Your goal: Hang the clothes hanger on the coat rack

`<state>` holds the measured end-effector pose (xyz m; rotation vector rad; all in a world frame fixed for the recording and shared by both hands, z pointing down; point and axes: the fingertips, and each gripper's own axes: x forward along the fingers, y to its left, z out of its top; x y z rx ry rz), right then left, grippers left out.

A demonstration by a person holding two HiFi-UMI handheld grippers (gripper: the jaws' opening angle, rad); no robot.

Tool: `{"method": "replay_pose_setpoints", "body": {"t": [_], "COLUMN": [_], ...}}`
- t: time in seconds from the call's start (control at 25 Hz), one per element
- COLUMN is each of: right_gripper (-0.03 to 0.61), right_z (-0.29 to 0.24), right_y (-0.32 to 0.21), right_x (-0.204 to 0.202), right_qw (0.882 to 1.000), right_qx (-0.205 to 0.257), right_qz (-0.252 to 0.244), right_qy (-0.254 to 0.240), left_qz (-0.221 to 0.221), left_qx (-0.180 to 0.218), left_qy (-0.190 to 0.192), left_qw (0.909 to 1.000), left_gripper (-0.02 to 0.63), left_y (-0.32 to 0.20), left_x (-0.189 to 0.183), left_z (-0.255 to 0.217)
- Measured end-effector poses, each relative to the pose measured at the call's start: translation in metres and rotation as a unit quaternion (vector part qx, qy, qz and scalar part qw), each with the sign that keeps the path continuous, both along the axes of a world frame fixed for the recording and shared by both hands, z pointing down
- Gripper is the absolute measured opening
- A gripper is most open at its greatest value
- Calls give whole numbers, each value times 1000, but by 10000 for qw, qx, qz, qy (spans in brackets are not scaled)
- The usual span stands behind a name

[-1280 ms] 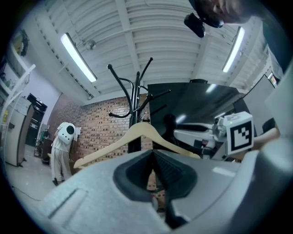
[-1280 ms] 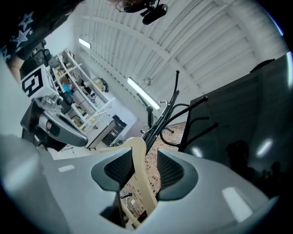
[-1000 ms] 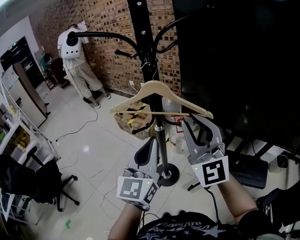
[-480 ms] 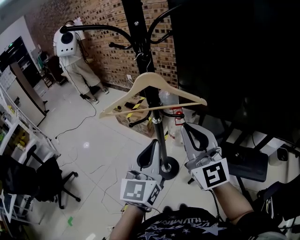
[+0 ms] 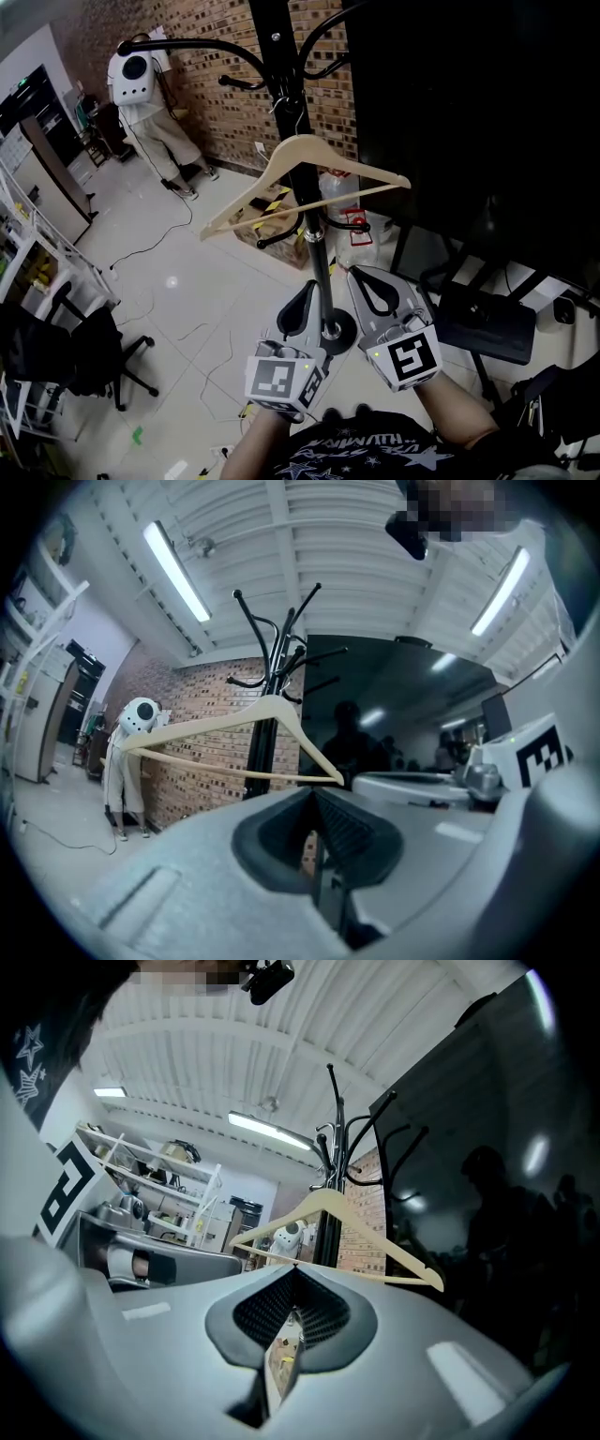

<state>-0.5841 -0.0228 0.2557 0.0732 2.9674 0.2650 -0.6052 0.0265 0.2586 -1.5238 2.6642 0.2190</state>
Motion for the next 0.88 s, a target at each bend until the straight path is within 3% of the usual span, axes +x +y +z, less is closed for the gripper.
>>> {"method": "replay_pose_setpoints", "body": {"t": [0.88], "right_gripper": [6], "right_z": [12], "right_y": [6], "right_x": [-1], "right_qw": [9995], "right_qx": [-40], "right_qz": [-139], "right_qy": [273], "left_qz": [72], "left_qx": [6], "left_qy": [56], "left_qw": [10000], "left_gripper": [5], "left_y": [-4], "left_x": [6], "left_z": [7]}}
